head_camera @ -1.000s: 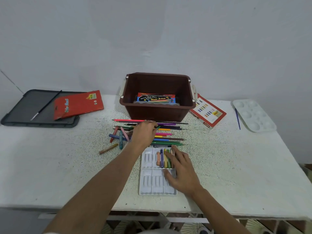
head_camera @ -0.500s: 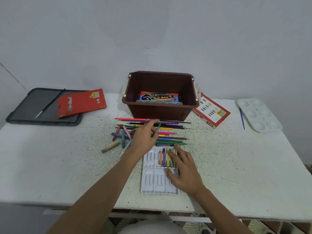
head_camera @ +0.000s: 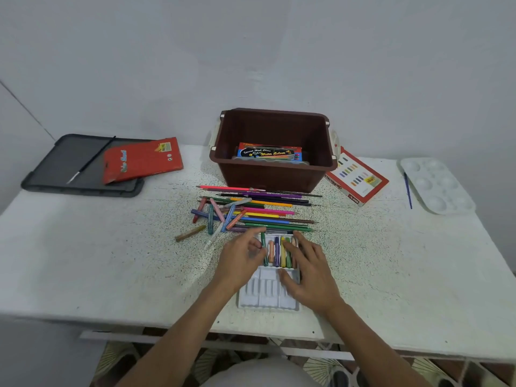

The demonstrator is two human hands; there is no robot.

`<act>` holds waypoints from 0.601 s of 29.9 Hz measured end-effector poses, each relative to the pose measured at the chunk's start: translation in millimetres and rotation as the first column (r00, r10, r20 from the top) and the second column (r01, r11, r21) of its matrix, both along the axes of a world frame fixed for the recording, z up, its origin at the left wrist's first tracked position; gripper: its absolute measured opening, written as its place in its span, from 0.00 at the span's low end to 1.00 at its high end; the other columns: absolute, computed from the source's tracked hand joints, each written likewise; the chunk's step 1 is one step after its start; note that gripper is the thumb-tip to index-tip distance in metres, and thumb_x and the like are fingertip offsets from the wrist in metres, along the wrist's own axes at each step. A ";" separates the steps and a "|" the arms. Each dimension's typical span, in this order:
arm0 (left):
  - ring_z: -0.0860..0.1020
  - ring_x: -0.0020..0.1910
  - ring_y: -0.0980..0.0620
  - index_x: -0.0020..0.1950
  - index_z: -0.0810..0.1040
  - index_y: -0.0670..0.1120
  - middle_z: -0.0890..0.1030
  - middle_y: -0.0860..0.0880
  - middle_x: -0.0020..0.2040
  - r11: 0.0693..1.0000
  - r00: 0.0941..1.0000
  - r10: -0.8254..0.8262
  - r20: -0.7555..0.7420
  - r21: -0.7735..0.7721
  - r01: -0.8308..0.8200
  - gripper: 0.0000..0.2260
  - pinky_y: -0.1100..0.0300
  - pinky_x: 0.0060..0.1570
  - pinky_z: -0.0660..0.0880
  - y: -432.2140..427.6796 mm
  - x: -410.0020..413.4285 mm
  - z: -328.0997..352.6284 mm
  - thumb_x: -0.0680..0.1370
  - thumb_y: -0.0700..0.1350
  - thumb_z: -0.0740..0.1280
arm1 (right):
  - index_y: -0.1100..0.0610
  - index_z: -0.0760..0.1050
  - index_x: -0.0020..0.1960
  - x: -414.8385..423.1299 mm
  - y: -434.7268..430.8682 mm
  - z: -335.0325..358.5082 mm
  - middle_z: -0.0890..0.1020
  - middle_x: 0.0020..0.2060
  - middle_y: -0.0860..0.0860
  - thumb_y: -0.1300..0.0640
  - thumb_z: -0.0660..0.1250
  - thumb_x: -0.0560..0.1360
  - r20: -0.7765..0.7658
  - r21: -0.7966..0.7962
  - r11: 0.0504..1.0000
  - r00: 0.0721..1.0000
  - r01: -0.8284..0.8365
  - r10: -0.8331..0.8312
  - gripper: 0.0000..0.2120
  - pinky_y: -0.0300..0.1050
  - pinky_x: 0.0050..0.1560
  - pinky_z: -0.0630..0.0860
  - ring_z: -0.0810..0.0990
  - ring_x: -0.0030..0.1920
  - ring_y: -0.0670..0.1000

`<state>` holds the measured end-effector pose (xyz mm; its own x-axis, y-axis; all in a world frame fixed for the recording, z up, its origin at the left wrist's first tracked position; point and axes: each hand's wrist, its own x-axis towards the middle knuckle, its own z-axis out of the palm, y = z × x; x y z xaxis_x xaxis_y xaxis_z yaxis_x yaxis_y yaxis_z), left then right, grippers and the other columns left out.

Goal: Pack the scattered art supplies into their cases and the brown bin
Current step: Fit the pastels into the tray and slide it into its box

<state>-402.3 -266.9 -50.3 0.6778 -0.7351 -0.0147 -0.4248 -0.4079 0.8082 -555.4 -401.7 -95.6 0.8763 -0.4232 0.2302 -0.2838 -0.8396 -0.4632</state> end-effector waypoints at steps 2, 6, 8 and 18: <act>0.77 0.44 0.60 0.69 0.73 0.54 0.81 0.55 0.46 1.000 0.997 -0.025 0.076 0.014 0.024 0.21 0.72 0.46 0.71 0.2 1.2 -0.9 0.76 0.47 0.71 | 0.52 0.68 0.73 0.1 0.4 -1.1 0.63 0.76 0.49 0.39 0.61 0.77 0.004 -0.001 1.000 1.000 0.002 -0.002 0.28 0.51 0.66 0.68 0.66 0.69 0.53; 0.73 0.52 0.54 0.70 0.72 0.54 0.77 0.54 0.53 0.997 0.972 -0.047 0.229 0.067 0.033 0.24 0.53 0.57 0.71 0.9 3.0 -9.9 0.75 0.51 0.71 | 0.51 0.68 0.73 -0.1 0.8 -2.0 0.62 0.76 0.48 0.39 0.61 0.78 0.009 -0.002 1.000 1.000 -0.001 0.001 0.28 0.52 0.65 0.68 0.66 0.68 0.52; 0.71 0.56 0.52 0.70 0.71 0.55 0.72 0.53 0.56 0.995 0.967 -0.026 0.254 0.095 0.001 0.25 0.52 0.56 0.69 1.0 3.4 -16.0 0.75 0.54 0.72 | 0.51 0.67 0.73 -0.6 0.8 -1.6 0.62 0.76 0.48 0.39 0.61 0.78 0.004 -0.002 1.000 1.000 0.001 -0.001 0.28 0.51 0.66 0.68 0.65 0.68 0.52; 0.71 0.54 0.52 0.54 0.82 0.54 0.73 0.54 0.51 0.998 0.901 -0.039 0.432 0.060 0.015 0.14 0.53 0.52 0.67 8.1 1.5 -29.3 0.77 0.59 0.63 | 0.50 0.67 0.74 -0.9 0.8 -1.1 0.61 0.76 0.47 0.39 0.61 0.78 -0.010 -0.004 1.000 1.000 0.003 -0.004 0.28 0.49 0.67 0.66 0.65 0.69 0.51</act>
